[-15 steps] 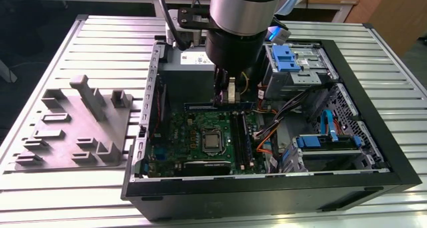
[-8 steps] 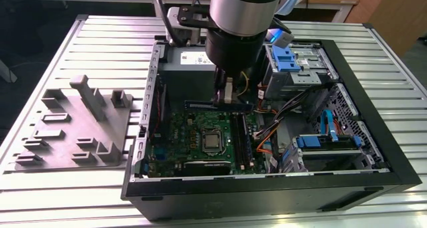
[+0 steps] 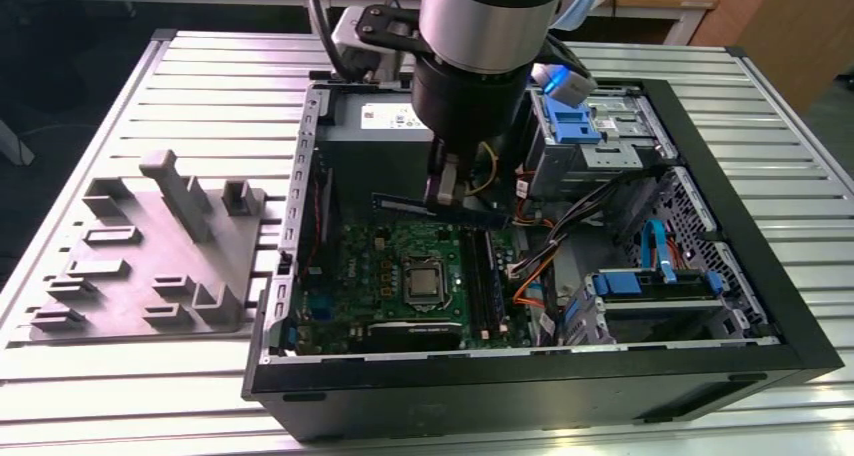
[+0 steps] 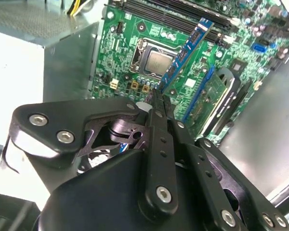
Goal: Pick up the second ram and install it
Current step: 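Insert the second ram into the second slot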
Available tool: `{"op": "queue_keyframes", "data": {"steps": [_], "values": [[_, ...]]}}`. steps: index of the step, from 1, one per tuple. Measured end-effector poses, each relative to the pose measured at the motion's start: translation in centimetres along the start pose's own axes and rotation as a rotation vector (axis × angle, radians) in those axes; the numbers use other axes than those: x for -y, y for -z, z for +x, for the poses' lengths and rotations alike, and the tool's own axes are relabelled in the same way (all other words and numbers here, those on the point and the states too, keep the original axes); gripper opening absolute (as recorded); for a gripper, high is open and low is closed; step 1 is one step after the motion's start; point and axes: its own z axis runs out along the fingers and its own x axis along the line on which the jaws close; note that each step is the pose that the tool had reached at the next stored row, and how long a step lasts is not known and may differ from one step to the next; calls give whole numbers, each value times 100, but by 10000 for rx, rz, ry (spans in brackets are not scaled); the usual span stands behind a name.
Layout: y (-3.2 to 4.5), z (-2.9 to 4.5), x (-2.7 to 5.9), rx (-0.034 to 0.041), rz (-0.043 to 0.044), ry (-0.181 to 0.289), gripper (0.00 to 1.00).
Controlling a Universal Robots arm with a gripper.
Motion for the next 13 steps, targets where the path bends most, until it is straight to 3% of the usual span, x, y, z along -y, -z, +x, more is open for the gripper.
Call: {"op": "queue_keyframes", "data": {"steps": [13], "values": [[-5,0,0,159,103,-2358,11]]}}
